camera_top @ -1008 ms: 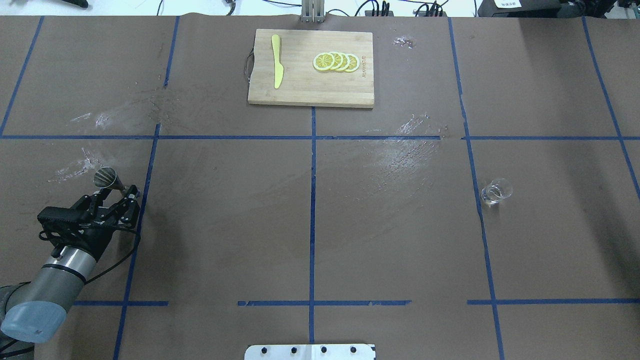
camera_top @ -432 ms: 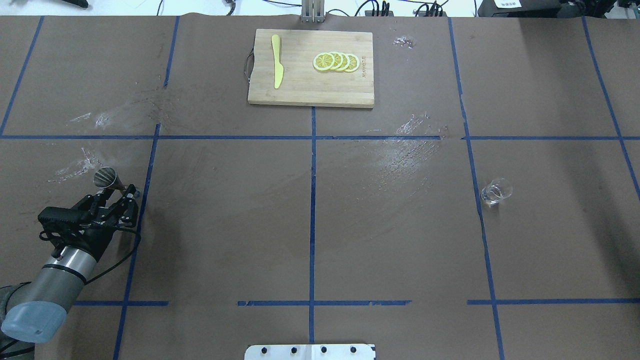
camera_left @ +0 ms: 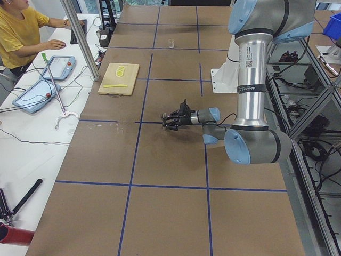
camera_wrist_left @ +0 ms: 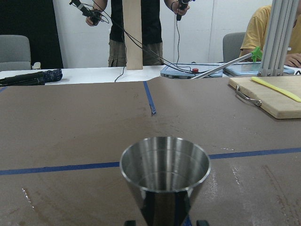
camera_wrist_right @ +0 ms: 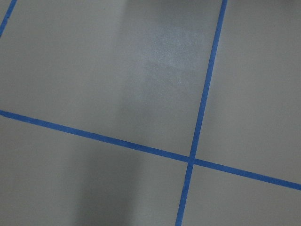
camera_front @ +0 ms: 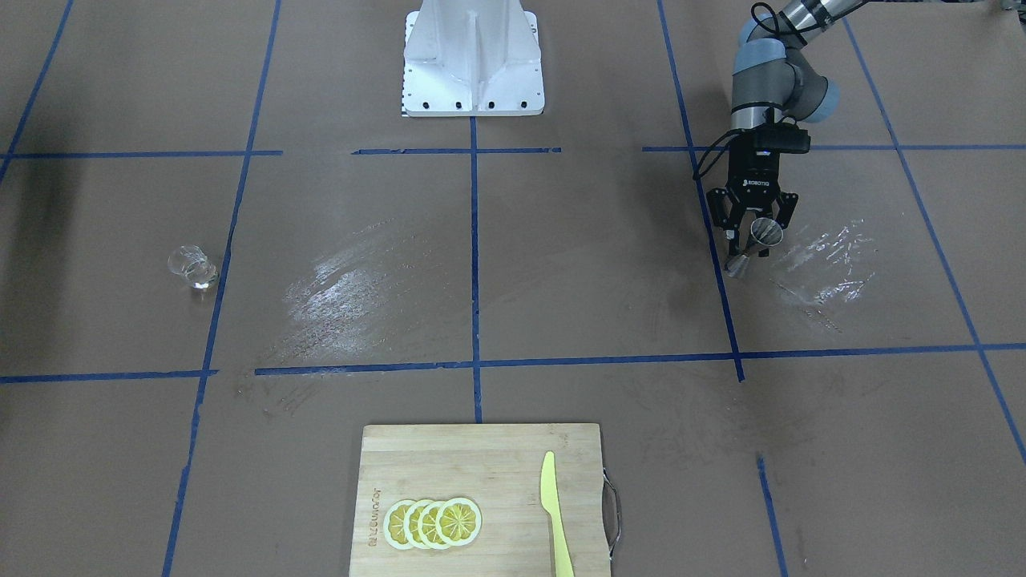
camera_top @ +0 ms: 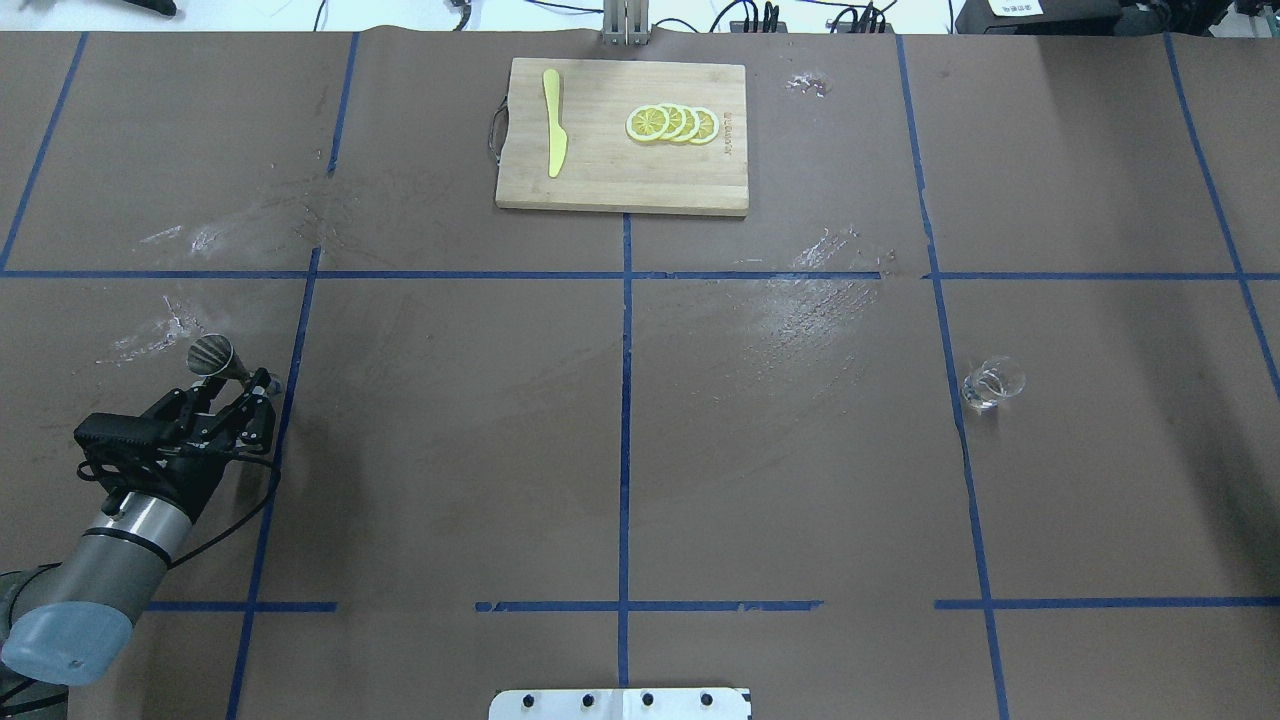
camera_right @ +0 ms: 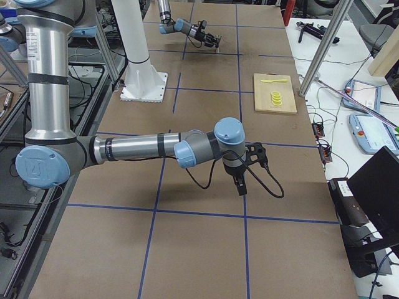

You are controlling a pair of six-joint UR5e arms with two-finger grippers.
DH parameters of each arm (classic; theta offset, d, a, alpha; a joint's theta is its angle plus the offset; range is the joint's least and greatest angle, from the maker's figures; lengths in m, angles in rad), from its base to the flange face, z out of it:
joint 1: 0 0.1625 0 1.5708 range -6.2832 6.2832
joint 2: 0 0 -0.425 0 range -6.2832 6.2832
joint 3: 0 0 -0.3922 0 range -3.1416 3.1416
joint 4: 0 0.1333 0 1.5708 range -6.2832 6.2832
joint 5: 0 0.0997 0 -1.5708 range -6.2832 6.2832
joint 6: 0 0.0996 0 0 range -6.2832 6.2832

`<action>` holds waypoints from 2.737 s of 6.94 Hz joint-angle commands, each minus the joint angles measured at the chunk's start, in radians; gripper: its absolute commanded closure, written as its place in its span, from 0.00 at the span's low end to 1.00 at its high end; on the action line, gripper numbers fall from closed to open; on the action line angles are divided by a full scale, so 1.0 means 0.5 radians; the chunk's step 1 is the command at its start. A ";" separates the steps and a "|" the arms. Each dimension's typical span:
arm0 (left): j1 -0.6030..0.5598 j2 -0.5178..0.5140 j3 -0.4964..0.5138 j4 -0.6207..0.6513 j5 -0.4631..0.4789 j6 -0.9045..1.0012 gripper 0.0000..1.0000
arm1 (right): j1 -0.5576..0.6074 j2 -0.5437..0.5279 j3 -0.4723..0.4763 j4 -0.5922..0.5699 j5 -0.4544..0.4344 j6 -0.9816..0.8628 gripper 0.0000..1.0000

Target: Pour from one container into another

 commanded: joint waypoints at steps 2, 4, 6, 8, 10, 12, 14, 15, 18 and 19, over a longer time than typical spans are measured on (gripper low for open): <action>-0.001 -0.007 -0.005 -0.001 0.000 0.000 0.66 | 0.000 0.000 0.001 0.002 0.000 0.000 0.00; -0.001 -0.007 -0.017 -0.007 0.000 -0.006 1.00 | 0.000 0.000 0.001 0.002 0.000 0.000 0.00; -0.004 -0.004 -0.020 -0.105 0.003 0.003 1.00 | 0.000 0.000 0.001 0.002 0.000 0.000 0.00; -0.007 -0.007 -0.145 -0.127 0.000 0.021 1.00 | 0.000 0.000 0.001 0.002 0.000 0.000 0.00; -0.001 -0.016 -0.149 -0.322 -0.012 0.362 1.00 | 0.000 0.003 0.001 -0.001 0.000 0.006 0.00; -0.007 -0.209 -0.155 -0.565 -0.260 0.909 1.00 | 0.000 0.003 0.001 0.002 0.000 0.003 0.00; -0.059 -0.307 -0.155 -0.572 -0.612 0.966 1.00 | 0.000 0.000 0.007 0.002 0.000 0.000 0.00; -0.129 -0.393 -0.155 -0.569 -0.820 1.118 1.00 | 0.000 0.006 0.008 0.002 0.000 0.000 0.00; -0.530 -0.562 -0.128 -0.547 -1.739 1.694 1.00 | 0.000 0.034 0.047 0.002 0.000 0.003 0.00; -0.638 -0.693 -0.097 -0.523 -1.934 1.830 1.00 | 0.000 0.037 0.072 0.002 -0.003 0.012 0.00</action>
